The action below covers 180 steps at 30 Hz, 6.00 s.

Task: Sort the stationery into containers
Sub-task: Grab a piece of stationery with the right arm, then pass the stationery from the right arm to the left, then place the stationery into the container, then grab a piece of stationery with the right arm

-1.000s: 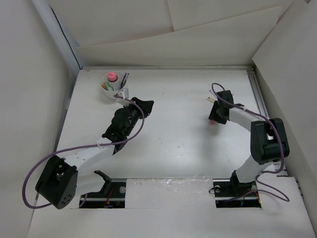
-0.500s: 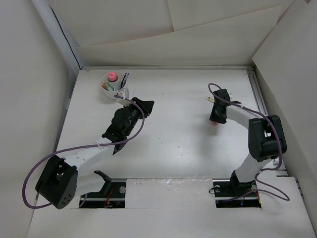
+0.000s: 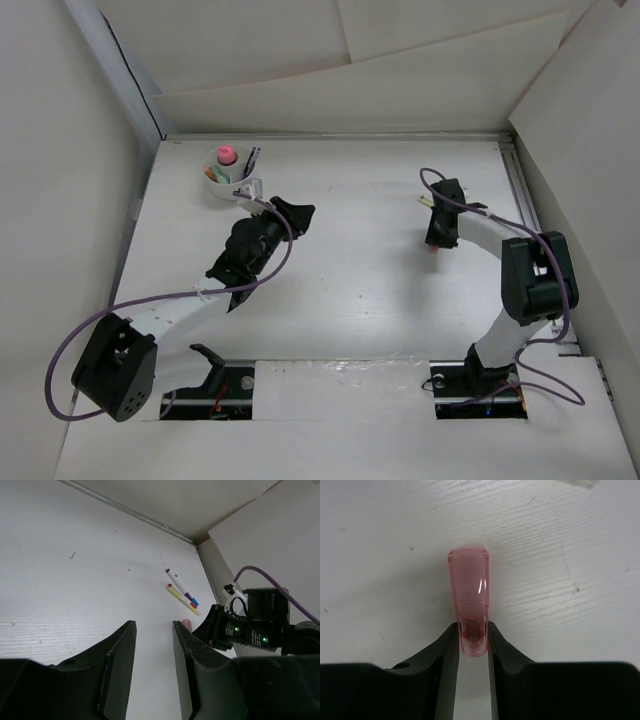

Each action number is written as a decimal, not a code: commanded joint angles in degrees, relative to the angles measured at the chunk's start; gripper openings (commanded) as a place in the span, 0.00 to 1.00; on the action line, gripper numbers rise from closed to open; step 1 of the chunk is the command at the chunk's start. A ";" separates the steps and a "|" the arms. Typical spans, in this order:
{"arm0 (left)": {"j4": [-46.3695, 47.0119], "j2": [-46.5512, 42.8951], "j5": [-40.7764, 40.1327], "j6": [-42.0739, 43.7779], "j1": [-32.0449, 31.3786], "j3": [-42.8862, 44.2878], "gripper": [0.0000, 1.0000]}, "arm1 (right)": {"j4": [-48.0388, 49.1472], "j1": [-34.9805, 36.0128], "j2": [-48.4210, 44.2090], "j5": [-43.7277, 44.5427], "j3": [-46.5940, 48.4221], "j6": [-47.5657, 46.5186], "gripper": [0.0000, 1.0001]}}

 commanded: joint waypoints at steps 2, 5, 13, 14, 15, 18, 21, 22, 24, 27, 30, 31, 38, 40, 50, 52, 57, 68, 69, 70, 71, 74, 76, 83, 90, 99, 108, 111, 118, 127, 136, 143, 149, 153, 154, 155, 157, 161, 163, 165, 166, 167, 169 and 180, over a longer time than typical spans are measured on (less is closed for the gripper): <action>0.22 -0.33 4.45 1.55 0.09 1.63 0.34 | -0.38 3.00 -4.45 0.37 1.03 -0.48 0.09; -1.09 1.00 8.93 1.55 0.09 3.03 0.34 | 2.78 6.78 -11.21 -2.70 -0.38 -1.62 0.09; -4.08 5.91 23.60 0.23 2.37 6.99 0.38 | 9.11 14.34 -20.45 -14.47 -4.33 -4.08 0.09; -3.47 6.97 27.28 -0.72 2.38 6.99 0.39 | 10.42 15.22 -21.07 -15.27 -4.34 -4.09 0.09; -3.47 7.59 28.62 -0.73 3.16 7.69 0.41 | 11.13 16.79 -21.07 -16.84 -4.34 -4.09 0.09; -4.61 10.48 33.44 -0.73 3.17 9.63 0.44 | 13.41 19.34 -21.07 -21.06 -4.34 -5.22 0.09; -4.00 13.47 35.92 -1.35 3.17 11.73 0.46 | 13.95 21.98 -20.46 -22.56 -3.63 -5.76 0.09; -4.00 14.18 35.93 -1.35 3.17 11.74 0.47 | 14.56 22.51 -20.46 -22.57 -3.63 -5.76 0.09; -4.00 15.58 35.93 -1.87 3.17 12.35 0.47 | 15.08 23.39 -19.93 -23.27 -3.02 -5.76 0.09; -4.00 18.22 36.54 -1.88 3.17 13.06 0.47 | 15.62 25.06 -18.71 -24.59 -1.88 -5.76 0.09; -4.00 19.89 37.07 -1.88 3.17 13.58 0.47 | 15.62 26.64 -17.56 -24.59 -1.27 -5.76 0.09; -4.00 19.90 37.07 -1.88 3.17 13.58 0.47 | 15.62 26.65 -17.56 -24.59 -1.26 -5.76 0.09; -2.94 21.66 36.54 -1.88 3.17 14.63 0.44 | 16.14 28.50 -16.41 -24.59 -0.73 -5.76 0.09; -2.94 22.27 35.41 -1.88 3.17 14.64 0.41 | 16.14 29.10 -16.41 -24.59 -0.73 -5.76 0.09; -3.47 23.41 34.87 -1.35 2.64 15.17 0.12 | 16.14 29.11 -16.41 -24.07 -0.73 -5.76 0.09; -4.00 23.41 34.18 -1.35 2.64 15.17 0.07 | 16.14 29.11 -16.41 -23.46 -0.73 -5.76 0.09; -5.84 21.31 30.40 -1.35 2.64 14.64 0.02 | 16.14 29.11 -17.81 -22.75 -0.73 -5.76 0.38; -9.61 19.02 23.10 -0.82 3.78 17.01 0.00 | 16.14 26.31 -26.34 -21.61 -4.33 -5.76 0.56; -9.62 19.02 22.57 -0.82 3.79 17.62 0.00 | 16.14 25.78 -26.87 -21.60 -4.34 -5.76 0.56; -9.62 18.32 21.26 -1.34 4.48 17.63 0.00 | 16.75 25.77 -27.48 -20.82 -4.94 -5.76 0.56; -9.62 17.71 20.47 -1.35 5.27 17.63 0.00 | 16.76 24.81 -27.49 -20.29 -4.95 -5.23 0.56; -11.20 16.21 16.00 -2.40 7.46 18.76 0.00 | 17.99 22.97 -27.49 -17.66 -5.57 -3.83 0.56; -12.69 15.42 13.09 -2.40 8.00 20.00 0.00 | 17.99 22.08 -26.10 -15.81 -5.57 -2.95 0.56; -15.86 14.27 3.15 -4.24 13.80 23.16 0.00 | 21.76 20.94 -24.24 -11.50 -7.93 -1.81 0.56; -21.74 16.02 -3.70 -4.61 22.06 28.52 0.00 | 23.09 19.88 -28.27 -11.50 -10.49 -1.27 0.56; -29.92 19.80 -14.78 0.59 28.30 38.09 0.00 | 23.09 18.83 -30.92 -13.96 -11.72 -1.27 0.57; -33.97 27.27 -23.04 8.04 29.63 46.27 0.01 | 23.61 18.83 -32.15 -14.57 -12.25 -1.27 0.57; -34.84 30.70 -24.28 9.45 29.63 49.09 0.01 | 23.61 18.83 -31.54 -15.19 -12.25 -1.27 0.57; -34.84 36.33 -27.09 12.01 29.63 52.17 0.01 | 23.61 18.30 -31.53 -15.72 -12.77 -1.27 0.57; -30.98 37.04 -25.25 12.01 29.63 48.39 0.00 | 24.14 17.77 -32.06 -16.24 -12.77 -1.27 0.57; -27.20 37.04 -25.86 10.96 29.01 43.12 0.01 | 24.14 17.25 -32.67 -16.77 -13.30 -1.27 0.57; -26.41 36.51 -27.44 10.34 27.34 41.89 0.25 | 24.14 16.72 -33.20 -16.77 -13.30 -1.27 0.57; -25.35 32.73 -26.12 9.81 27.34 40.04 0.54 | 24.67 15.58 -33.73 -16.77 -13.83 -0.66 0.70; -25.97 29.66 -25.43 8.76 27.34 40.04 0.54 | 24.67 14.35 -33.73 -14.14 -14.35 -0.04 0.84; -25.97 27.91 -24.29 8.24 27.34 40.04 0.52 | 24.67 12.78 -33.73 -12.57 -14.36 -0.04 0.84; -25.97 26.85 -23.67 8.23 27.34 40.04 0.51 | 23.97 11.98 -33.73 -11.68 -14.36 0.74 0.85; -25.44 23.61 -21.31 7.44 27.34 40.04 0.49 | 22.57 10.31 -33.73 -9.66 -14.36 2.23 0.85; -21.58 17.72 -14.81 3.85 26.12 37.15 0.40 | 19.92 2.95 -30.40 -4.03 -13.83 4.53 0.59; -17.73 15.60 -12.86 2.61 24.36 33.29 0.31 | 19.22 0.21 -27.16 -4.03 -13.21 6.45 0.18; -14.91 13.15 -11.19 1.99 19.99 30.39 0.24 | 18.69 -3.04 -24.25 -4.64 -11.90 6.46 0.07; -11.94 13.13 -10.66 1.30 18.22 27.07 0.20 | 18.69 -3.93 -20.58 -4.64 -10.15 6.46 0.07; -10.60 12.35 -10.65 0.77 16.46 25.55 0.14 | 17.13 -4.89 -18.63 -4.64 -8.92 6.46 0.07; -8.40 12.34 -9.08 0.76 11.62 21.61 0.11 | 15.71 -7.36 -14.76 -4.11 -5.50 6.46 0.19; 1.00 10.76 3.40 -0.90 2.03 10.17 0.07 | 12.20 -14.12 0.27 -5.17 4.44 4.36 0.79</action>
